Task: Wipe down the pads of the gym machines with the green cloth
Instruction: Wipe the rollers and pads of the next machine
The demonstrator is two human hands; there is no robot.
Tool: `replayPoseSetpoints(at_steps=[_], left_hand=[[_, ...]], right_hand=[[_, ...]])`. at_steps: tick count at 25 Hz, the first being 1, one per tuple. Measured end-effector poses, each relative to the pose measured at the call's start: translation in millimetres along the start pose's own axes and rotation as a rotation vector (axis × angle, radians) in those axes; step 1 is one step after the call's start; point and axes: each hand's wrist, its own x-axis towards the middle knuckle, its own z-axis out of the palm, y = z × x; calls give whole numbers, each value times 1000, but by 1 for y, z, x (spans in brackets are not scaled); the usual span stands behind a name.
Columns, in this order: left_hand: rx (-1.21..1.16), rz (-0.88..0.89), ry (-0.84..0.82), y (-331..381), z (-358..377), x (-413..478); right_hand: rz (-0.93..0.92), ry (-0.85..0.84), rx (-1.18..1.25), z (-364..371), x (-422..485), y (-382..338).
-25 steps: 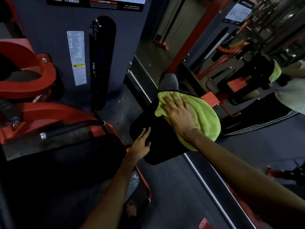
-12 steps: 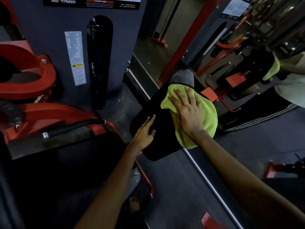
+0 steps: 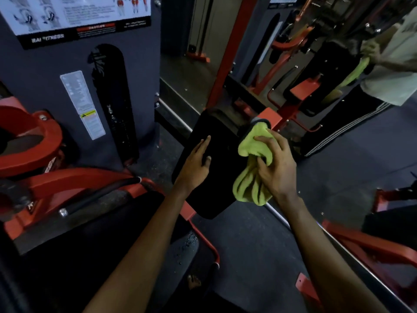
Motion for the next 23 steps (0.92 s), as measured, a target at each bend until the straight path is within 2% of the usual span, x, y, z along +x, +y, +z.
replayPoseSetpoints(at_steps=[4,7,12,15,18,21,23], left_hand=[[78,89,-12,23,-7,13],[179,79,61,38,-22,29],[386,156,30,49,-21,37],[720,324,-19,56,-9,36],[893,318,-14,65,-7,41],[935,310,-35,72,-7,42],[939,304,-64,75,-10,44]], right_hand=[[-31,70,-4,-20,49,-22],[-73,97,-61,5,60,-10],[94,8,13,28,-14,44],[119,-86,94,36,-49,67],[176,1,205,45,-62,87],[228,182,144,49,-69,74],[190,227,102,48,-64,62]])
